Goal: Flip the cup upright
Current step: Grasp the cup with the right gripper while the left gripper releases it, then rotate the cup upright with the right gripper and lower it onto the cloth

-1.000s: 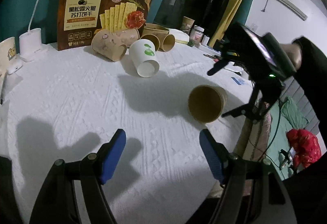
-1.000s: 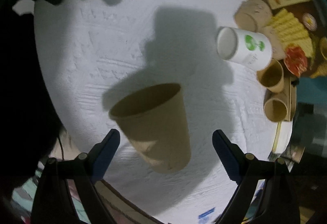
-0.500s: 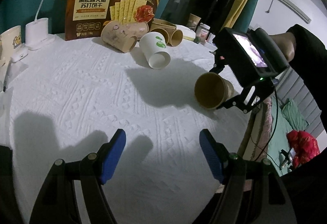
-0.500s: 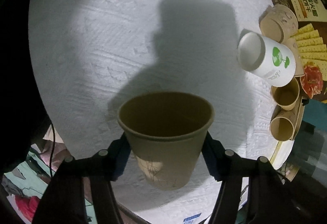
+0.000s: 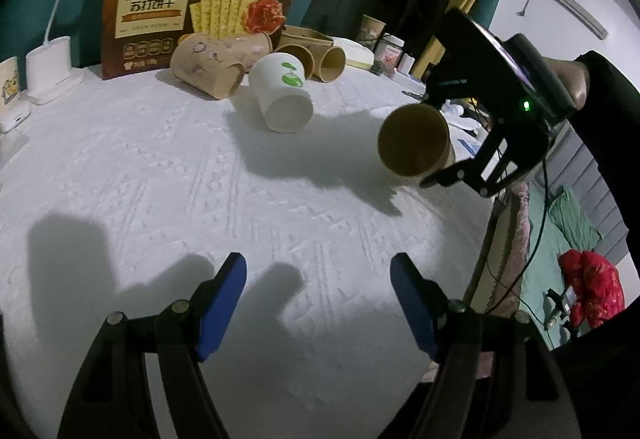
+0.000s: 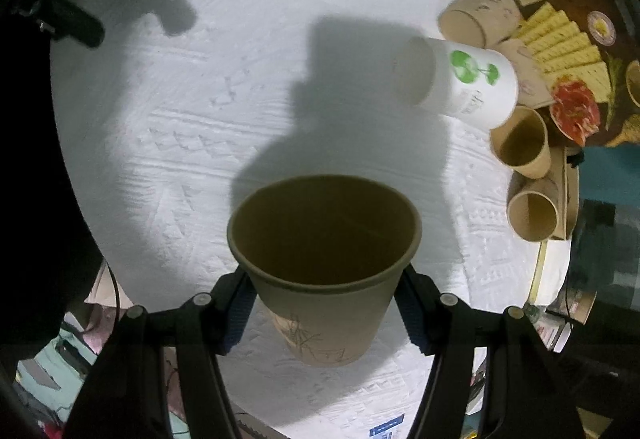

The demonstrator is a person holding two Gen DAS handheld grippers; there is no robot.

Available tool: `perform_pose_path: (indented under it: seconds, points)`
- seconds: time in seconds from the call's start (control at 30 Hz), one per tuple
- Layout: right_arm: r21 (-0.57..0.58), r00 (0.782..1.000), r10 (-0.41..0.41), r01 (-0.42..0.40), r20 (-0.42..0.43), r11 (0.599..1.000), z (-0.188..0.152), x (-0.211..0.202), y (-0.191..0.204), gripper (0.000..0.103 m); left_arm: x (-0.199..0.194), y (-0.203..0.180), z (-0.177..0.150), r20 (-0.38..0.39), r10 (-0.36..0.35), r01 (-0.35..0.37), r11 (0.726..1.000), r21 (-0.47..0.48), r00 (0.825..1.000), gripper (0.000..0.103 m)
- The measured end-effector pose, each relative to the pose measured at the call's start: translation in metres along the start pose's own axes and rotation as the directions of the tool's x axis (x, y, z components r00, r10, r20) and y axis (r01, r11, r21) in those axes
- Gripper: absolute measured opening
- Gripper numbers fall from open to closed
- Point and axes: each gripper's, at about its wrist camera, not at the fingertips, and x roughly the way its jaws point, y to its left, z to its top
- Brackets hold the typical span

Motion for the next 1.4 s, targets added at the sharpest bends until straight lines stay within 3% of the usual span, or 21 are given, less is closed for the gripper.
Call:
perform_pose_path:
  seconds: [0.17, 0.27, 0.47, 0.6, 0.67, 0.8, 0.97, 1.17, 1.3, 1.4]
  points:
    - [0.059, 0.998, 0.010, -0.013, 0.058, 0.998, -0.009, -0.009, -0.008, 0.061, 0.005, -0.008, 0.003, -0.007, -0.004, 0.004, 1.000, 0.013, 1.000, 0.074]
    - [0.133, 0.990, 0.038, -0.056, 0.136, 0.990, -0.014, -0.022, -0.010, 0.061, 0.008, -0.012, 0.003, -0.017, -0.019, 0.019, 1.000, 0.009, 1.000, 0.074]
    - [0.365, 0.942, 0.017, -0.146, 0.335, 0.920, -0.038, -0.031, -0.034, 0.061, 0.010, -0.018, 0.005, -0.022, -0.051, 0.051, 0.999, -0.003, 0.998, 0.074]
    - [0.532, 0.874, -0.045, -0.253, 0.483, 0.808, -0.061, -0.030, -0.046, 0.061, 0.013, -0.024, 0.006, -0.035, -0.072, 0.072, 0.997, 0.004, 0.997, 0.074]
    - [0.619, 0.841, -0.121, -0.284, 0.528, 0.732, -0.075, -0.028, -0.047, 0.061, 0.013, -0.026, 0.006, -0.034, -0.079, 0.079, 0.997, 0.008, 0.996, 0.074]
    - [0.737, 0.780, -0.253, -0.354, 0.572, 0.575, -0.099, -0.022, -0.039, 0.061, 0.014, -0.031, 0.006, -0.041, -0.071, 0.071, 0.997, 0.018, 0.997, 0.074]
    - [0.804, 0.722, -0.381, -0.420, 0.577, 0.421, -0.121, -0.018, -0.022, 0.061, 0.018, -0.034, 0.007, -0.057, -0.060, 0.061, 0.998, 0.014, 0.997, 0.074]
    - [0.874, 0.723, -0.497, -0.352, 0.481, 0.334, -0.126, -0.008, 0.006, 0.061, 0.023, -0.035, 0.007, -0.076, -0.039, 0.039, 0.999, -0.004, 0.996, 0.074]
    - [0.910, 0.738, -0.534, -0.307, 0.413, 0.279, -0.127, 0.003, 0.021, 0.061, 0.027, -0.034, 0.006, -0.089, -0.015, 0.013, 1.000, -0.016, 0.996, 0.074]
    - [0.924, 0.738, -0.557, -0.282, 0.382, 0.260, -0.129, 0.009, 0.028, 0.061, 0.029, -0.037, 0.005, -0.099, -0.017, 0.016, 1.000, -0.010, 0.995, 0.074]
